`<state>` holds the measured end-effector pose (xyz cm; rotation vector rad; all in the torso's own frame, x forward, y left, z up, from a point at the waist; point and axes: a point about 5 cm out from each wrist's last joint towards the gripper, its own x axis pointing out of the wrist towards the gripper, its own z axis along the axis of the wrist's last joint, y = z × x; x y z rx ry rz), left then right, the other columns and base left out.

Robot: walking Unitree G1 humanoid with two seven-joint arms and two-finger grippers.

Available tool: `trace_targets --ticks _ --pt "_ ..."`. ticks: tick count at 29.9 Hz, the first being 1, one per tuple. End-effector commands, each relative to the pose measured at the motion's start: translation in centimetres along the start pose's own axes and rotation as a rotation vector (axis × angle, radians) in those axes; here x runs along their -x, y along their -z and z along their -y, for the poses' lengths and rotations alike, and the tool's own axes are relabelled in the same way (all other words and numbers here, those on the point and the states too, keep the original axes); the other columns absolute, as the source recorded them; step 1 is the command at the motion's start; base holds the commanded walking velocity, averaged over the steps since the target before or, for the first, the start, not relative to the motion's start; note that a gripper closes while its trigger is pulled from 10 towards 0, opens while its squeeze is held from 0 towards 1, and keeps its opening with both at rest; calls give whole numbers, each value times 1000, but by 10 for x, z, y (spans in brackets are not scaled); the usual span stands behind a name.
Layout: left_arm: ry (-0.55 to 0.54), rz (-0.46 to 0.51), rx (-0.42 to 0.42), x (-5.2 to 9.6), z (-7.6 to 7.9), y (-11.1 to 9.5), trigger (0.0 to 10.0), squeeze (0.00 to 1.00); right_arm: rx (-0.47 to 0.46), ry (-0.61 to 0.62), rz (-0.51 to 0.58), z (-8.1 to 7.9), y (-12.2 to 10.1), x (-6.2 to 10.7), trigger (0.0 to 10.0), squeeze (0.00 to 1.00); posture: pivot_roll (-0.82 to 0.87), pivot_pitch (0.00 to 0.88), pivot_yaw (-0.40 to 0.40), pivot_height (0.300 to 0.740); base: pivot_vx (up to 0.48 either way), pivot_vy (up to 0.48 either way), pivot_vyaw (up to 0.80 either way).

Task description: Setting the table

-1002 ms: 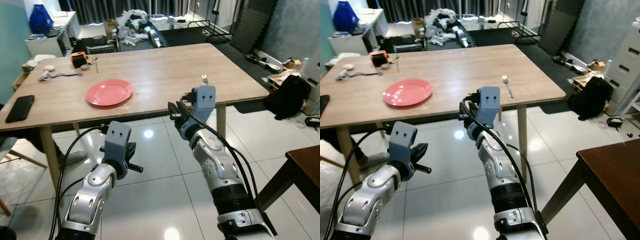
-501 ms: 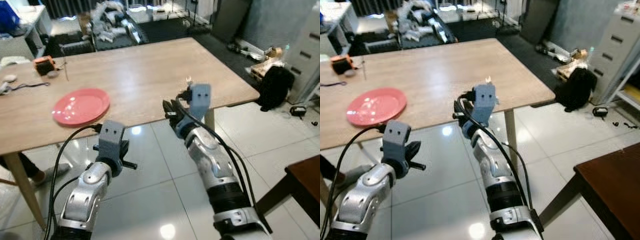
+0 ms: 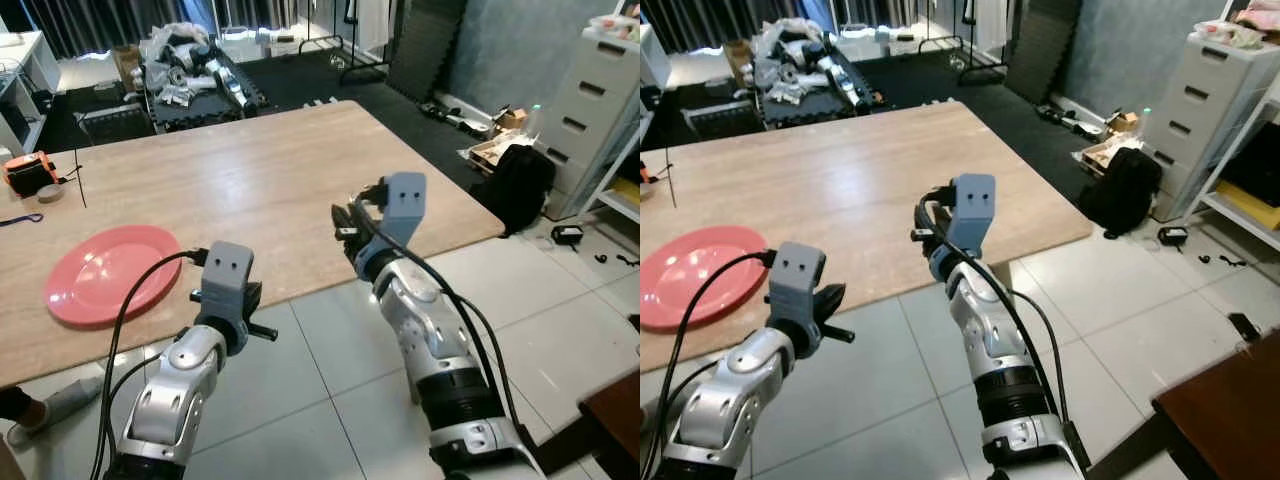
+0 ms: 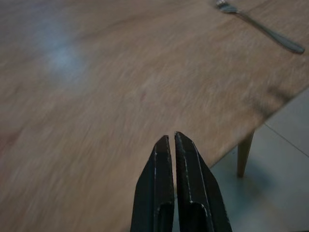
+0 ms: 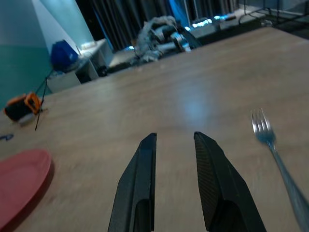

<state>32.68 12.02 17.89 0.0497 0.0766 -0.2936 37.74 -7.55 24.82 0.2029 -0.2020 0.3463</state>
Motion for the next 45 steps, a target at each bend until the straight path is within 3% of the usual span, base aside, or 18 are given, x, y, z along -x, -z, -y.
trace_targets --ticks 1,8,13,14,17,18,23,32,38,45 --pt "4 -16 2 1 2 5 10000 0 0 7 -10 2 3 1 10000 0 -10 101 127 740 472 0 0" --pt "5 -15 -1 0 1 4 10000 0 19 18 -12 4 4 1 10000 0 -10 101 127 740 475 0 0" --pt "8 -21 2 0 2 5 10000 0 118 57 -25 12 5 2 10000 0 -6 97 127 740 194 0 0" --pt "37 -15 2 1 4 4 10000 0 221 86 -25 20 4 2 10000 0 -6 97 127 740 0 0 0" --pt "71 -8 2 4 7 3 10000 0 285 121 -37 30 4 3 10000 0 -3 97 125 740 0 0 0" --pt "98 -2 15 7 8 2 10000 0 363 147 -44 39 1 4 10000 0 -3 97 125 740 0 0 0" --pt "90 -1 21 12 4 4 10000 0 396 220 -91 62 1 7 10000 0 8 106 116 740 0 0 0" --pt "59 -17 8 17 -4 8 10000 0 409 261 -166 82 4 10 10000 0 20 125 97 740 0 0 0" --pt "6 -23 -15 24 -23 6 10000 0 355 232 -326 103 8 9 10000 0 27 149 61 740 0 0 0" --pt "-28 -22 -27 29 -33 4 10000 0 336 241 -397 115 17 14 10000 0 32 178 46 740 0 0 0"
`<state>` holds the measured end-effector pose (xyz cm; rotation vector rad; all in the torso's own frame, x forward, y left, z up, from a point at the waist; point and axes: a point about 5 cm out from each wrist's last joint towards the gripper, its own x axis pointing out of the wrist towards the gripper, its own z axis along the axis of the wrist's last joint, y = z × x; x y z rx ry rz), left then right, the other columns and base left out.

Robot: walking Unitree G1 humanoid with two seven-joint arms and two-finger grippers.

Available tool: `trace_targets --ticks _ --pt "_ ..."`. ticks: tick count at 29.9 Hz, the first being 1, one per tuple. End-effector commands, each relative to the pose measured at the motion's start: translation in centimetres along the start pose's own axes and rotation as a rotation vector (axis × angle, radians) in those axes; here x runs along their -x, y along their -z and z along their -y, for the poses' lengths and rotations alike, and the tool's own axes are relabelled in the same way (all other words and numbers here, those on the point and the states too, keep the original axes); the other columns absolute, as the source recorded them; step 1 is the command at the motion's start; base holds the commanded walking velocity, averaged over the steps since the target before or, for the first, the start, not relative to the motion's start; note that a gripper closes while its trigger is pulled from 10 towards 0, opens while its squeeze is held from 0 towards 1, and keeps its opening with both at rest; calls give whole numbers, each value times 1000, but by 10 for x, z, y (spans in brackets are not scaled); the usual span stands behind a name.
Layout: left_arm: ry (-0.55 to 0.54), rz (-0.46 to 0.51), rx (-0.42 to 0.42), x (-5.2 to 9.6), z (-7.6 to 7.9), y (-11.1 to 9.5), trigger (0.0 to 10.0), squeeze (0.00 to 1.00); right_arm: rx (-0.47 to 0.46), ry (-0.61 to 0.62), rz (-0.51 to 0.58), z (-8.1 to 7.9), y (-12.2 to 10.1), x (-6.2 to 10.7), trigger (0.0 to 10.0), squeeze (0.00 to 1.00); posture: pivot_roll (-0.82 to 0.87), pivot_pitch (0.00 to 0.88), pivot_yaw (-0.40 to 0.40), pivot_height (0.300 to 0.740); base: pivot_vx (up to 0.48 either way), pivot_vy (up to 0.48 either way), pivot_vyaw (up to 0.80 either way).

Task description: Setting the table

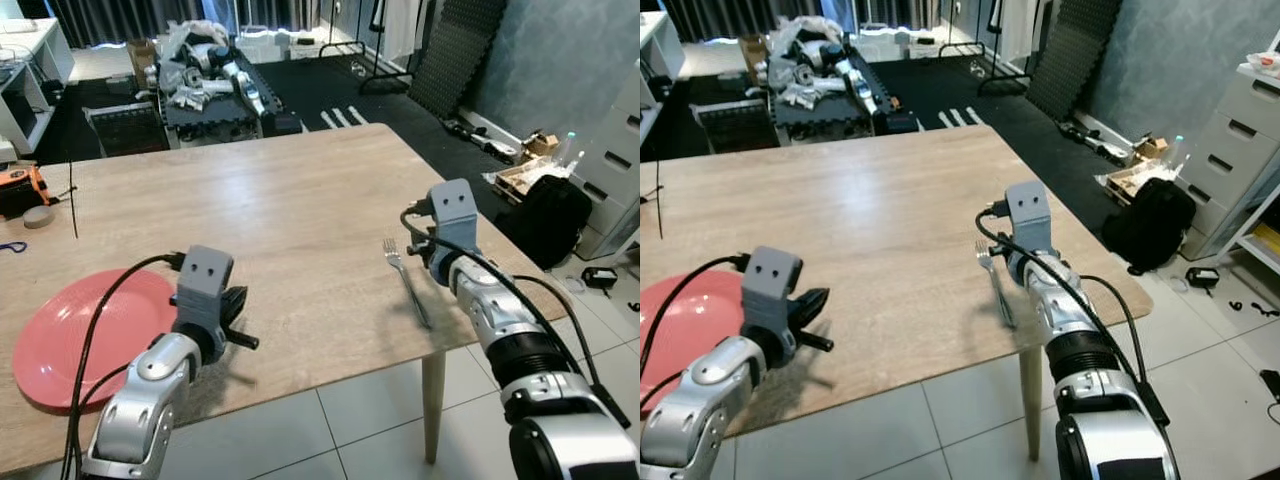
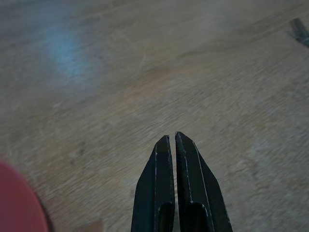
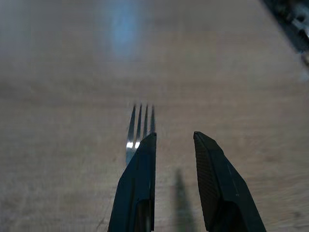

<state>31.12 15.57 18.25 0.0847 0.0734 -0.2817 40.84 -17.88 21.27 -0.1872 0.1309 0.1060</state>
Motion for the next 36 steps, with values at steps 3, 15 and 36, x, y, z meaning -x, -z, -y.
trace_targets --ticks 3,15,36 --pt "-21 -24 2 7 -6 4 10000 0 -11 -15 -46 5 7 1 10000 0 31 189 42 740 0 0 0" --pt "-25 -32 2 7 -5 4 10000 0 62 -47 -110 14 22 7 10000 0 24 196 40 740 0 0 0" --pt "-4 -39 7 5 2 5 10000 0 47 -129 -99 42 25 34 10000 1000 20 188 55 740 0 0 0"
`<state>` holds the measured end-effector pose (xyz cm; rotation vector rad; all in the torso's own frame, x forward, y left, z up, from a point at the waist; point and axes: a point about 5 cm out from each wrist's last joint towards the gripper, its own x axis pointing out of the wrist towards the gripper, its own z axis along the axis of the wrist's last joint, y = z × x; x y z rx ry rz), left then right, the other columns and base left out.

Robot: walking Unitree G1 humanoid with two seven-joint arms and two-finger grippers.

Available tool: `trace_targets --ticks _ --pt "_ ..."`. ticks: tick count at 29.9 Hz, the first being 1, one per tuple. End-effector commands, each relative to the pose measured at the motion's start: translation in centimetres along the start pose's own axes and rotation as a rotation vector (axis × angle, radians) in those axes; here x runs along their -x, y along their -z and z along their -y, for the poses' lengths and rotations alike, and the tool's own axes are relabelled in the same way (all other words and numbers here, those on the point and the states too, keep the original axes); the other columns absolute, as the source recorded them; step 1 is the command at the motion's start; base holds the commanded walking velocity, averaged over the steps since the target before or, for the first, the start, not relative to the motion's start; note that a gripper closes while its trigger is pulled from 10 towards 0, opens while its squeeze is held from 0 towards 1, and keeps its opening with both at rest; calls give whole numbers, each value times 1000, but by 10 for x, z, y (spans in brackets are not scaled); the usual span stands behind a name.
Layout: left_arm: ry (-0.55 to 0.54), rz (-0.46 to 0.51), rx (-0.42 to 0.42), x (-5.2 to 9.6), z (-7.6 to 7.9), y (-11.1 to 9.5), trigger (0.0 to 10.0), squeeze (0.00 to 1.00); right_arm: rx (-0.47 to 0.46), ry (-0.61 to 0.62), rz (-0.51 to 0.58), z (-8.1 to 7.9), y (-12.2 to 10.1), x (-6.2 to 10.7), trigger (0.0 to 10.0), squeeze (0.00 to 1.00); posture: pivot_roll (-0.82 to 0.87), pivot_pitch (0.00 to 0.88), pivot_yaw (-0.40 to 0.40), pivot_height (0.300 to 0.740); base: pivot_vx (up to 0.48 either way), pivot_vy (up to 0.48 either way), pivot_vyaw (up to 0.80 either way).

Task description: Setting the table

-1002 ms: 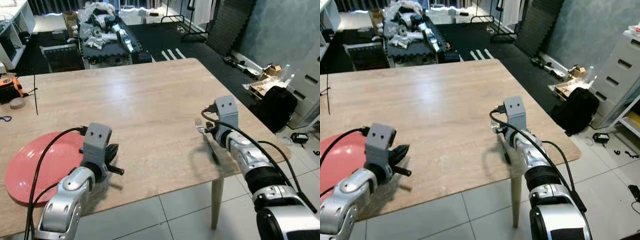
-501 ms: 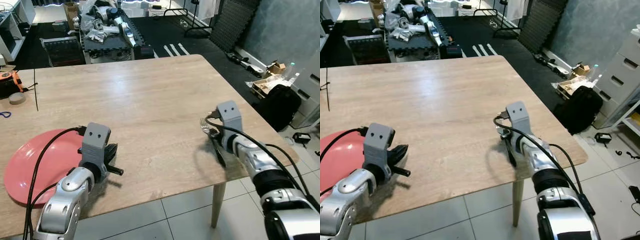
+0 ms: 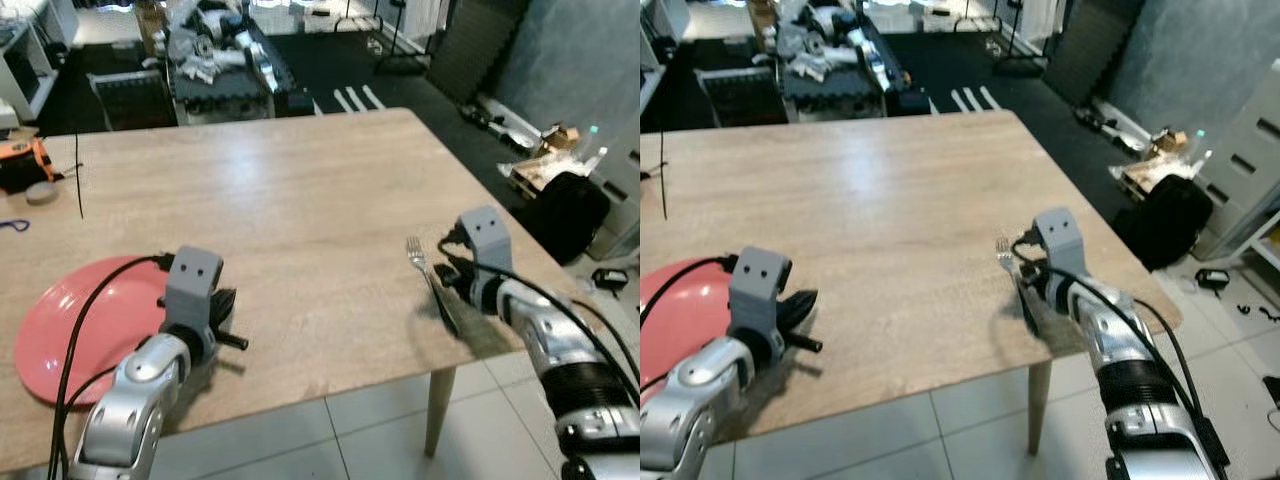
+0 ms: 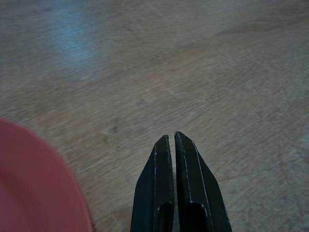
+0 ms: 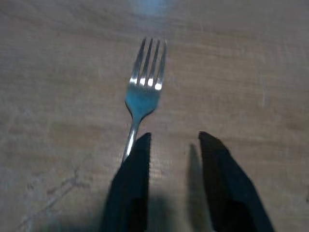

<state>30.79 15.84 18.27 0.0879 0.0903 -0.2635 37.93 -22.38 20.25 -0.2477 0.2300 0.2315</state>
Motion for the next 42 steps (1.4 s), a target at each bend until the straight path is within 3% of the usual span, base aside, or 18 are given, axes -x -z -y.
trace_targets --ticks 1,5,6,7,12,16,25,26,27,28,29,42 --pt "15 -21 7 0 5 5 10000 0 -20 -3 -7 2 3 3 10000 1000 20 188 55 740 0 0 0" --pt "20 -21 7 1 6 6 10000 0 -32 -19 -7 -1 4 4 10000 1000 24 182 56 740 0 0 0" --pt "21 -21 7 1 6 6 10000 0 -42 -33 5 -5 2 4 10000 369 25 179 56 740 0 0 0" --pt "21 -21 7 1 6 6 10000 0 -55 -36 16 -7 0 3 10000 0 26 177 55 740 0 0 0" --pt "22 -19 6 0 7 6 10000 0 -123 -59 29 -21 -4 3 10000 0 27 172 55 740 0 0 0" --pt "21 -16 6 -1 7 5 10000 0 -87 -51 -7 -30 4 1 10000 0 24 169 54 740 0 0 0" --pt "18 -13 10 -1 7 6 10000 0 -57 18 -102 -27 22 -1 9725 0 18 168 51 740 0 0 0" --pt "18 -13 10 -1 7 6 10000 0 -61 24 -108 -27 23 -1 9216 0 17 169 52 740 0 0 0" --pt "18 -13 11 -1 7 6 10000 0 -71 30 -117 -26 24 -1 4275 0 17 169 52 740 0 0 0" --pt "18 -14 11 -1 7 6 10000 0 -80 34 -124 -26 25 -1 1412 0 15 170 54 740 0 0 0" --pt "18 -14 11 -1 7 6 10000 0 -86 37 -128 -26 26 -1 196 0 15 170 54 740 0 0 0" --pt "16 -16 12 -1 7 6 10000 0 -110 28 -130 -30 26 0 0 0 13 179 55 740 0 0 0"
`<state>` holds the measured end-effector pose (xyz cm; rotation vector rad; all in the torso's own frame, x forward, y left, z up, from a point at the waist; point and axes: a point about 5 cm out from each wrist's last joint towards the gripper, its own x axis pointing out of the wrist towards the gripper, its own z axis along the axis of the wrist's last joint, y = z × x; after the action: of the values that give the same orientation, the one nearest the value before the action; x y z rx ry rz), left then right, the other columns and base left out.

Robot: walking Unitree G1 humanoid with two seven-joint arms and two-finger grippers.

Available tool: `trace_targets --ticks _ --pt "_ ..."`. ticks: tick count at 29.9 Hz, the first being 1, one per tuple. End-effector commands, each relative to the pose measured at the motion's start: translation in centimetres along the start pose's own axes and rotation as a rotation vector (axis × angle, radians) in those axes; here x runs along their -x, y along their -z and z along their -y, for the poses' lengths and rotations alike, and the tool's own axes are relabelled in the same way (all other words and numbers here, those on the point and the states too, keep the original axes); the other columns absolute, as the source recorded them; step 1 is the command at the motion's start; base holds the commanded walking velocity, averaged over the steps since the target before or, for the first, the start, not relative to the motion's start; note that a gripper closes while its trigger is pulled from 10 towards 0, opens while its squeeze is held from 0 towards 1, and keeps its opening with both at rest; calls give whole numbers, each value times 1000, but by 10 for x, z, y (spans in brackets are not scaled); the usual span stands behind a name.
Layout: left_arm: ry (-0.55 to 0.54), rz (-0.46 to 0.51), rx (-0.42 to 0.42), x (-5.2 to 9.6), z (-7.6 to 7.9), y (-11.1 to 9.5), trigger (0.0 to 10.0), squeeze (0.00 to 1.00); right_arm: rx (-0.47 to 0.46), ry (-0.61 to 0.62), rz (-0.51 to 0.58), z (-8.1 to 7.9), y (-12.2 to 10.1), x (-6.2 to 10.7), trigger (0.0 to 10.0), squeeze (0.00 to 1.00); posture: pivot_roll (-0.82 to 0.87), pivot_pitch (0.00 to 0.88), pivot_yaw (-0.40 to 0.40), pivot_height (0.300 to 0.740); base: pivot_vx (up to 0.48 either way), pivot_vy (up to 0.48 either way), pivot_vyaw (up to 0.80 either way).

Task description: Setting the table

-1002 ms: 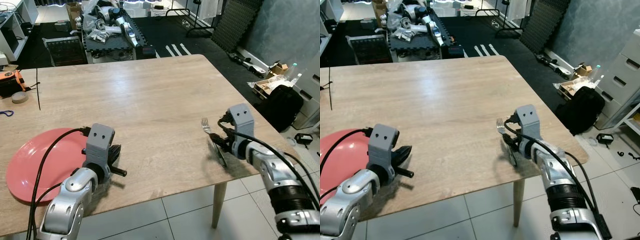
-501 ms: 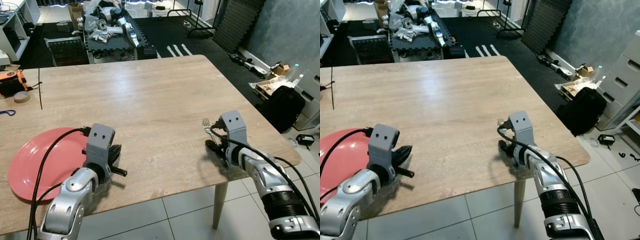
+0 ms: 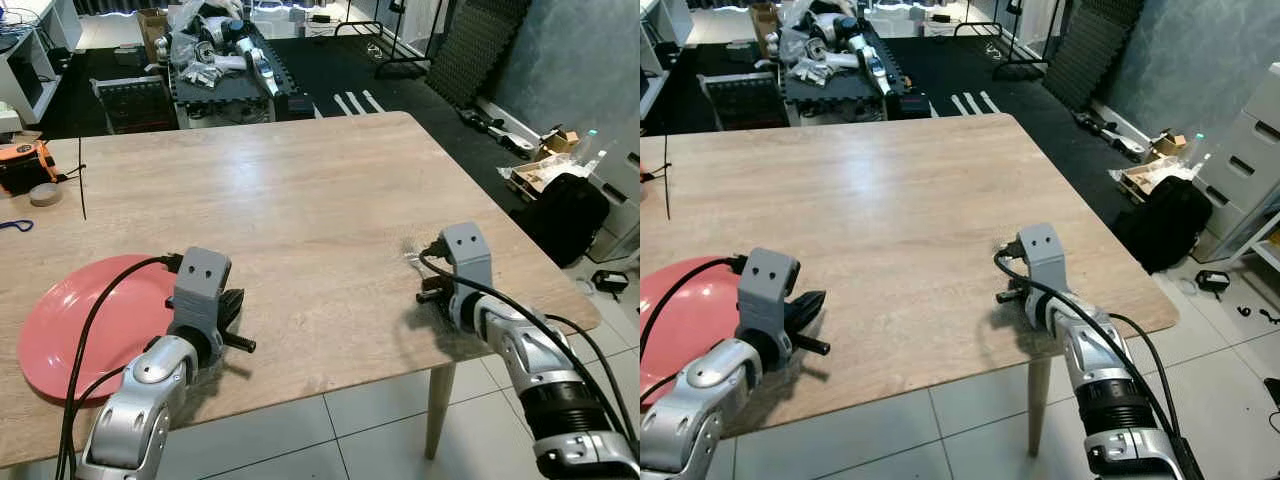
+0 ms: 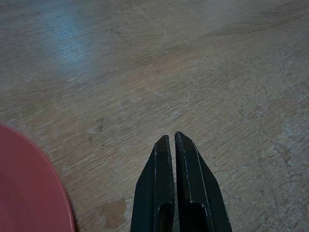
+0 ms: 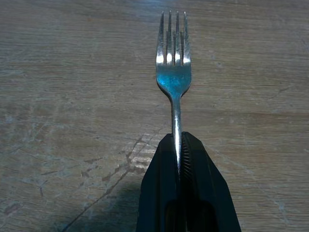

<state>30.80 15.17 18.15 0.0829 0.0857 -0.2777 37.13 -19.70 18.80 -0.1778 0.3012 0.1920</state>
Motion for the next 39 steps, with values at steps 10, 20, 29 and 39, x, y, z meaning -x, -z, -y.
trace_targets --ticks 10,20,29,39 --pt "-1 -19 15 -1 3 6 10000 0 -216 34 147 3 -15 -1 0 0 8 174 57 740 0 0 0" --pt "9 28 37 -10 11 -8 10000 0 -329 244 442 37 -57 16 10000 0 0 155 67 740 0 0 0" --pt "29 72 52 -21 22 -21 10000 0 -325 288 521 34 -63 19 10000 0 -16 139 82 740 0 0 0" --pt "29 74 56 -22 23 -20 10000 0 -334 298 525 33 -62 16 10000 0 -17 139 83 740 0 0 0"
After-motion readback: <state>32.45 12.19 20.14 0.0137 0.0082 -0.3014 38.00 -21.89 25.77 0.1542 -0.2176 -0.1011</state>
